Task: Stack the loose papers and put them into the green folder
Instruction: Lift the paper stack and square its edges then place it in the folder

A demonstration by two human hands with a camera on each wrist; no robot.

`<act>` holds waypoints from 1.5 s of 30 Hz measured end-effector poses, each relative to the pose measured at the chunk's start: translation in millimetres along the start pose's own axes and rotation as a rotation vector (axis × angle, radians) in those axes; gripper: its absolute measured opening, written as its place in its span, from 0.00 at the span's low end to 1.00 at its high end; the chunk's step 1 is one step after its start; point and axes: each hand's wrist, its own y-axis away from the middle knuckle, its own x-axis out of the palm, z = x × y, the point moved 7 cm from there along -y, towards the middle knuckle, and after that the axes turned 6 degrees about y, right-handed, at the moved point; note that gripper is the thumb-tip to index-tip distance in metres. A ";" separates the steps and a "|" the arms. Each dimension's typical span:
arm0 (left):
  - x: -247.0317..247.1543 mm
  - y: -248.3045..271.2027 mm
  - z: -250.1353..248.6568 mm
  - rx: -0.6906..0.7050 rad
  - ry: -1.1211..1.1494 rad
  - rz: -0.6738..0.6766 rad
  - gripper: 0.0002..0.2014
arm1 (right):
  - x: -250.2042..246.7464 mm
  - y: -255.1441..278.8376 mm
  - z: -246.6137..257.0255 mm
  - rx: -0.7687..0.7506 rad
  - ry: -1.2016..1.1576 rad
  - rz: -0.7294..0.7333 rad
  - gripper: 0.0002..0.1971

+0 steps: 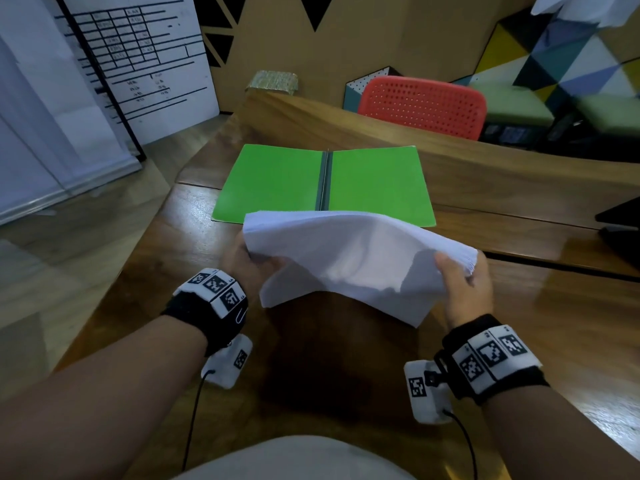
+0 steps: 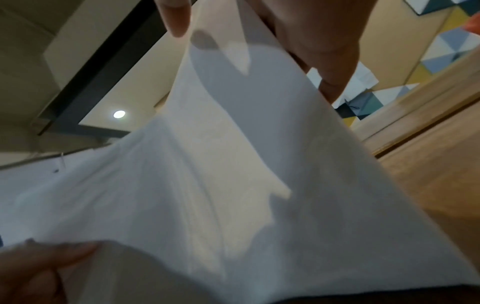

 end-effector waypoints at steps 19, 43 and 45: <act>-10.9 -16.7 -25.0 -0.086 0.383 -0.162 0.11 | -4.3 -19.4 14.0 0.040 0.000 -0.062 0.14; -3.6 -12.6 -27.4 0.037 0.125 0.066 0.12 | -0.5 -7.2 10.1 -0.021 -0.043 -0.040 0.15; -11.7 -13.3 -34.3 0.015 -0.051 -0.014 0.13 | -0.1 -6.3 16.6 -0.059 -0.036 -0.014 0.15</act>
